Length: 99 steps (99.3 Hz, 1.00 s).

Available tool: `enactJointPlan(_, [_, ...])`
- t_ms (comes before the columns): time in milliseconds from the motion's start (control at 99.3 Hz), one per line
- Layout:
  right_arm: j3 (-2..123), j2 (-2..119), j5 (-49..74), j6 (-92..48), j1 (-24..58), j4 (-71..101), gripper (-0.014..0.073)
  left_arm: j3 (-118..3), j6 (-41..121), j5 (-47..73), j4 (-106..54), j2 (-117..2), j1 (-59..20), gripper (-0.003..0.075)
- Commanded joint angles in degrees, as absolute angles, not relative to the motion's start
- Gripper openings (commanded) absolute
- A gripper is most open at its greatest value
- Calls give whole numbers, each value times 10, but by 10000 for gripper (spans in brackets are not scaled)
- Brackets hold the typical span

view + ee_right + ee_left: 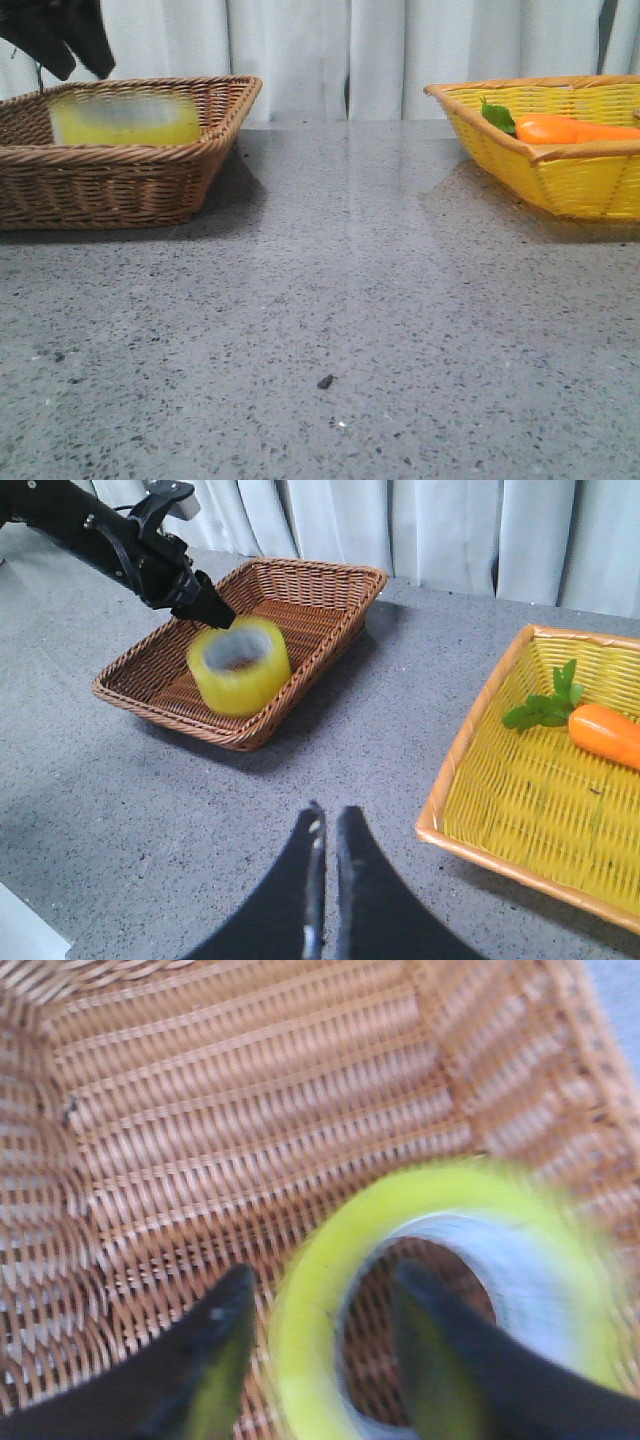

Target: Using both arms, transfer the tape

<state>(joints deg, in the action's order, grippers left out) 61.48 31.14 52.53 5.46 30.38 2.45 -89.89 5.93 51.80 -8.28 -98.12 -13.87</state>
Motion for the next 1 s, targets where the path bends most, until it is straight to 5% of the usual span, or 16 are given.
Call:
enactJointPlan(0, [619,315,486,54,304,26,-67,-918,52,496,-116,-942,-139,375])
enactJointPlan(181, [538,249,411,54,304,0,-66,-860,53,398,-142,-857,-162,202])
enactJointPlan(524, [360,33,283,54,304,-103,-67,-460,54,129,-124,-519,-242,157])
enactJointPlan(685, [325,17,239,54,304,-123,-66,-331,54,88,-124,-393,-237,-21])
enactJointPlan(987, [309,45,194,54,304,-123,-67,-313,57,75,-118,-361,-232,-21])
